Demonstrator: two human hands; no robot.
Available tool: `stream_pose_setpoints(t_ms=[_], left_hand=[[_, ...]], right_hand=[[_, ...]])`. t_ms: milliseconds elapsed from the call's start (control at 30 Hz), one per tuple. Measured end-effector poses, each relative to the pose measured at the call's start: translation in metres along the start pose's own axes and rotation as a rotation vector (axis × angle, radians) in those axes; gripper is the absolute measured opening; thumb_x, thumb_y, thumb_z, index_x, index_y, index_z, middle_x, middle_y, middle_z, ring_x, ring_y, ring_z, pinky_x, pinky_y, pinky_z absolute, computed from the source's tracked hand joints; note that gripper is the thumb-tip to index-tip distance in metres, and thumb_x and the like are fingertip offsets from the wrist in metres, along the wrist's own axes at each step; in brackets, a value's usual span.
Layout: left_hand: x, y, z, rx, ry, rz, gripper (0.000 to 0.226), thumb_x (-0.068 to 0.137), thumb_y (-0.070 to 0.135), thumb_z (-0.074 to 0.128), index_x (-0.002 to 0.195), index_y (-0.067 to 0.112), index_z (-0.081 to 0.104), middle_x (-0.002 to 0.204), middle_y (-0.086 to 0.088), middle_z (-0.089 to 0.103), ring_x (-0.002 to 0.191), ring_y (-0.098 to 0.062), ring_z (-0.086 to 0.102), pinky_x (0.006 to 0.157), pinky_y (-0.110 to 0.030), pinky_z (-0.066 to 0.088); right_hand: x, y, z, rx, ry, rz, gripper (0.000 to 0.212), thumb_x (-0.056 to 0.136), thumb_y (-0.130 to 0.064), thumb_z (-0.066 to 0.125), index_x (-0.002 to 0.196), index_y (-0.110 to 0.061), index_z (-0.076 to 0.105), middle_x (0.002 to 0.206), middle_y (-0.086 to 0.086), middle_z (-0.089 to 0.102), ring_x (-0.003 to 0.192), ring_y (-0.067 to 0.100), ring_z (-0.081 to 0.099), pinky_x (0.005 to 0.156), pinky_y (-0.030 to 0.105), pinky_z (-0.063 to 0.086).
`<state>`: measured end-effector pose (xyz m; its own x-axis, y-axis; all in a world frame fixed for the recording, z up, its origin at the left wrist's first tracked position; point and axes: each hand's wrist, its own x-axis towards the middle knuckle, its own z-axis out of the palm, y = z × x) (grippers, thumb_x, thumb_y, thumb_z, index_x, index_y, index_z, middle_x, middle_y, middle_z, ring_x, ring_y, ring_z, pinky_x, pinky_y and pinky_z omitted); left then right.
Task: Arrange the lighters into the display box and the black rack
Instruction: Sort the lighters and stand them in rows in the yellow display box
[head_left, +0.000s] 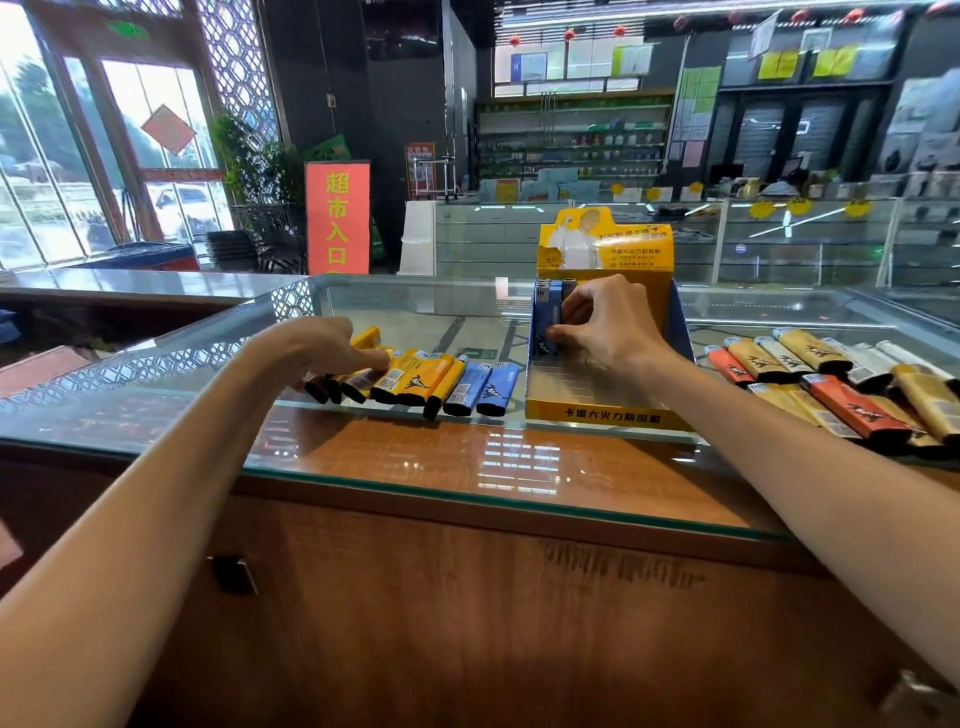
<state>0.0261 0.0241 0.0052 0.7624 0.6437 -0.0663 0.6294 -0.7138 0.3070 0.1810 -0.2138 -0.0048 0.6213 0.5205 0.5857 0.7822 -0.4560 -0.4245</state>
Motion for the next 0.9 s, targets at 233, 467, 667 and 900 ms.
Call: stream_pose_setpoints(t_ms=[233, 467, 667, 900], left_hand=[[-0.005, 0.01, -0.004, 0.012, -0.024, -0.013, 0.044, 0.081, 0.046, 0.067, 0.072, 0.006, 0.051, 0.071, -0.009, 0.056, 0.058, -0.018, 0.053, 0.046, -0.025, 0.042], [-0.005, 0.014, -0.003, 0.045, 0.076, -0.019, 0.036, 0.079, 0.035, 0.071, 0.066, 0.007, 0.051, 0.061, -0.006, 0.055, 0.049, -0.015, 0.05, 0.037, -0.019, 0.035], [-0.002, 0.011, -0.001, -0.135, 0.128, -0.019, 0.029, 0.082, 0.021, 0.069, 0.07, 0.005, 0.049, 0.062, -0.007, 0.052, 0.048, -0.015, 0.049, 0.036, -0.022, 0.035], [0.002, 0.006, -0.013, -0.824, 0.099, 0.175, 0.018, 0.091, 0.009, 0.055, 0.076, -0.001, 0.053, 0.068, -0.014, 0.06, 0.04, -0.005, 0.06, 0.038, -0.014, 0.045]], right_hand=[[-0.003, -0.001, -0.001, -0.016, 0.007, 0.026, 0.032, 0.077, -0.022, 0.075, 0.102, -0.004, 0.067, 0.103, 0.013, 0.069, 0.095, 0.023, 0.063, 0.084, 0.04, 0.054], [-0.002, 0.0, -0.003, 0.01, -0.023, 0.013, 0.03, 0.078, -0.02, 0.075, 0.102, -0.004, 0.067, 0.102, 0.013, 0.069, 0.095, 0.022, 0.063, 0.085, 0.038, 0.054], [-0.003, 0.001, -0.005, 0.008, -0.053, 0.035, 0.026, 0.083, -0.021, 0.071, 0.103, -0.004, 0.066, 0.103, 0.013, 0.068, 0.097, 0.024, 0.062, 0.085, 0.041, 0.054], [0.0, 0.001, -0.012, 0.02, 0.0, 0.083, 0.027, 0.086, -0.026, 0.067, 0.105, -0.006, 0.065, 0.1, 0.007, 0.067, 0.091, 0.021, 0.061, 0.083, 0.037, 0.054]])
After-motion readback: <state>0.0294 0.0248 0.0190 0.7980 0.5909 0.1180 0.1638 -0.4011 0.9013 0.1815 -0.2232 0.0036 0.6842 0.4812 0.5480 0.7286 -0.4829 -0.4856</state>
